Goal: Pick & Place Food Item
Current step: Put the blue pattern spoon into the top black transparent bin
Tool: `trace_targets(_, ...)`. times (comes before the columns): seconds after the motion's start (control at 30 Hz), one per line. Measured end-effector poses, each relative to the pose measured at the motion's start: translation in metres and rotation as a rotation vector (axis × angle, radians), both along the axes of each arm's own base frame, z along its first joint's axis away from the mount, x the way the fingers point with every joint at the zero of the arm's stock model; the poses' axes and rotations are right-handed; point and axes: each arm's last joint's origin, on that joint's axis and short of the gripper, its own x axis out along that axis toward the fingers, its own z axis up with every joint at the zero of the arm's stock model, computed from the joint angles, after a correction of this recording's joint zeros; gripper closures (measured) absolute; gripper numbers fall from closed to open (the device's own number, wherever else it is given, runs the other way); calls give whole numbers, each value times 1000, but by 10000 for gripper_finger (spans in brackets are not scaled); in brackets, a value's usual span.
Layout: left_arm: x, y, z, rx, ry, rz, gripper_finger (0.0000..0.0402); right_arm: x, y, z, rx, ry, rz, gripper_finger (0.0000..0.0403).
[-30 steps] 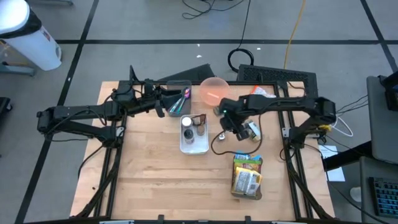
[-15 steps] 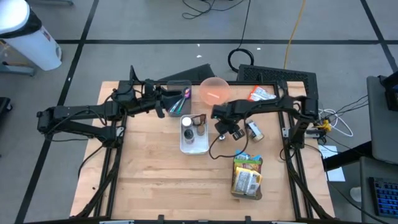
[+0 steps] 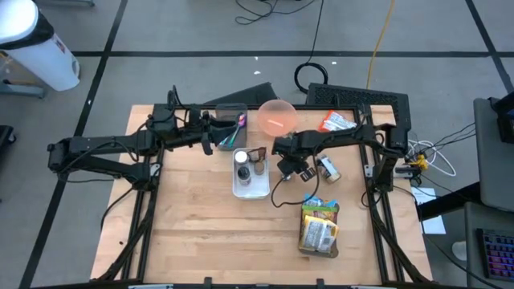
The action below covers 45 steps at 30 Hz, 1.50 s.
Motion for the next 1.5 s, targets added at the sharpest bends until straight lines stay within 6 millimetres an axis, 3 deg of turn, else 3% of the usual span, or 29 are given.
trace_targets(0.43, 0, 0, 0, 5, 2, 1, 227, -10, 2, -19, -1, 11, -33, 287)
trace_targets(0.9, 0, 0, 0, 5, 1, 5, 227, 0, -1, -19, -55, -97, -90, 287)
trace_targets(1.5, 0, 0, 0, -2, 0, 4, 227, 2, -1, -18, -107, -112, -102, 287)
